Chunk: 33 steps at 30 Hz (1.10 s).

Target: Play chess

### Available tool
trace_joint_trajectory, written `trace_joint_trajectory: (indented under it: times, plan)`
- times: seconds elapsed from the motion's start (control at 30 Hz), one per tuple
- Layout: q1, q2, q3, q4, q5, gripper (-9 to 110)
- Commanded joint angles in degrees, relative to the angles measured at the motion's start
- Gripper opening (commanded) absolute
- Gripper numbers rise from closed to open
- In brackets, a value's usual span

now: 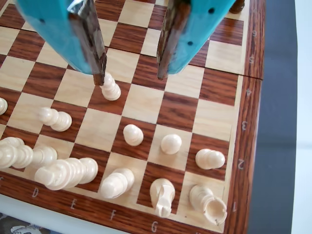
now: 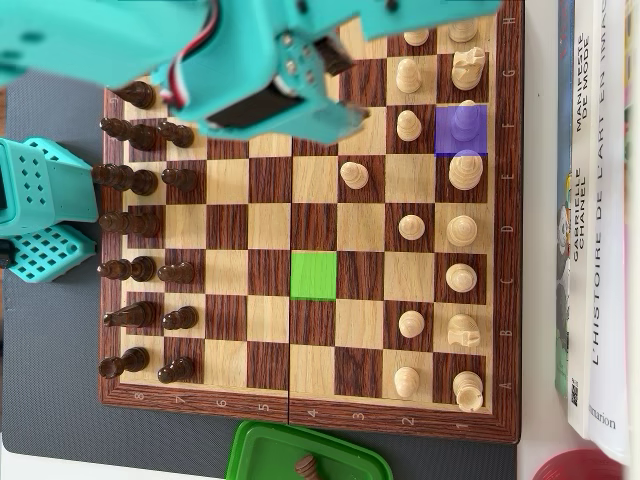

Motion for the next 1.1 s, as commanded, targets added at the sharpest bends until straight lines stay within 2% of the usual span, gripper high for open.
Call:
trace_joint_trajectory:
  times: [0.0, 1.07]
  plan:
    - [-0.1, -1.4, -5.8, 0.0, 0.6, 16]
    - [3.0, -19.9, -25.4, -0.1, 0.6, 16]
